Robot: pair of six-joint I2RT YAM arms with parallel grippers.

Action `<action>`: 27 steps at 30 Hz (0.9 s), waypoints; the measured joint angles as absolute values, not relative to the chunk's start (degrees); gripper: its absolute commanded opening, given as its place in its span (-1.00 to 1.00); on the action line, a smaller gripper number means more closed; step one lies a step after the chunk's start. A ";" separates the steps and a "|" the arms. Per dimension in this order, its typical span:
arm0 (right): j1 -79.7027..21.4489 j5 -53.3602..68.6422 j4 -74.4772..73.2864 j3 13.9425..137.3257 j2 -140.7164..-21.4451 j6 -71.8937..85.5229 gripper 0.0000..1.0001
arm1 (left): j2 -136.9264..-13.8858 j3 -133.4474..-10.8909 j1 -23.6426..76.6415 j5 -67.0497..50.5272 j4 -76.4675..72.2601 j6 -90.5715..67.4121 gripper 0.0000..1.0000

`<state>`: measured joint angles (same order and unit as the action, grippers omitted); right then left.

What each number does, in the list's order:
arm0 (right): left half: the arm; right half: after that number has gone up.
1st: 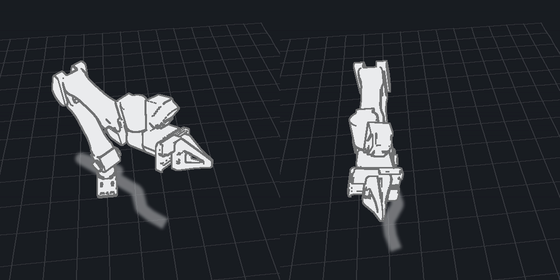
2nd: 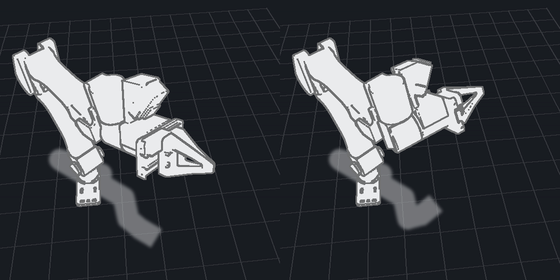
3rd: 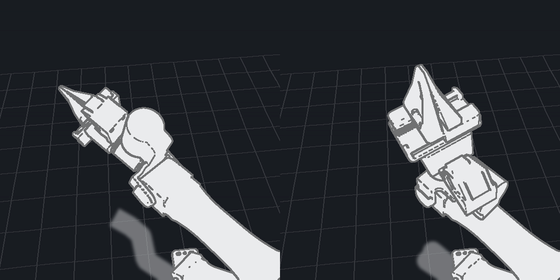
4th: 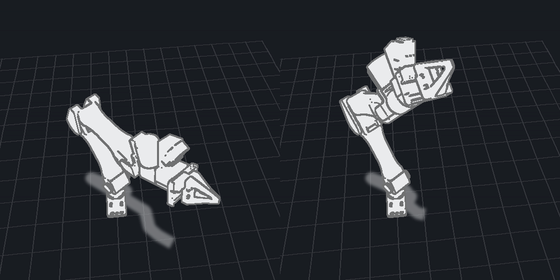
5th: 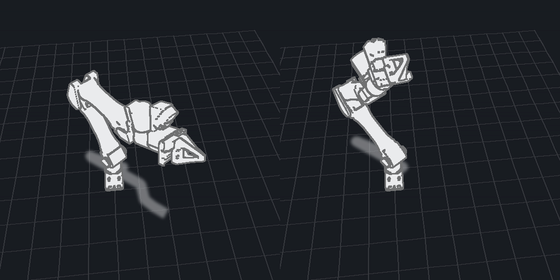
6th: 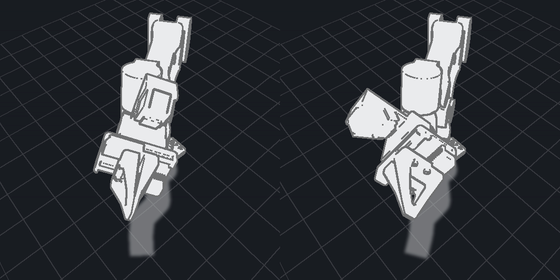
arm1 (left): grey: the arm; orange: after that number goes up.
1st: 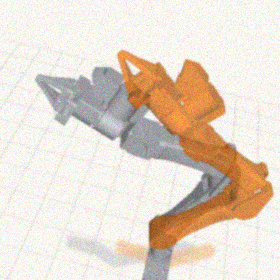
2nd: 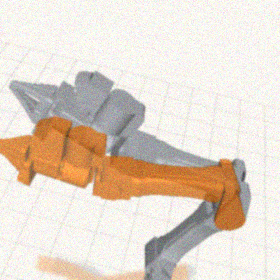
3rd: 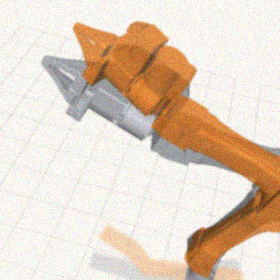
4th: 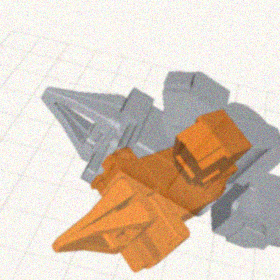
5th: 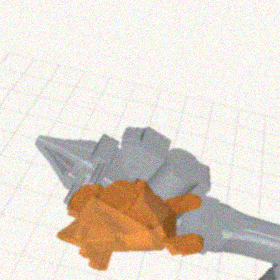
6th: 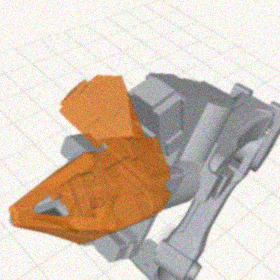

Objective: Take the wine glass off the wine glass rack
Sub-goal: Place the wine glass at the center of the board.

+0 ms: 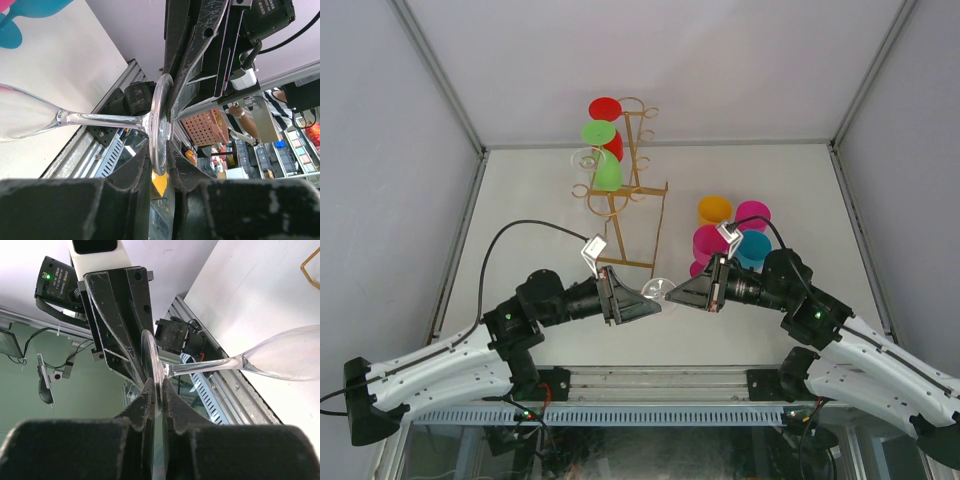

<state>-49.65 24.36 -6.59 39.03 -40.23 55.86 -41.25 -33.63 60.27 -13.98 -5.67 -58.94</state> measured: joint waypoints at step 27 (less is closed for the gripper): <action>-50.15 19.31 -12.10 40.91 -35.94 51.03 0.00 | -39.00 -33.74 60.42 -15.14 -0.95 -48.71 -0.99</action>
<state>-50.15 19.31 -12.10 40.91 -35.94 51.03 -39.00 -33.74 60.42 -15.14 -0.95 -48.71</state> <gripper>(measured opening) 0.478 0.100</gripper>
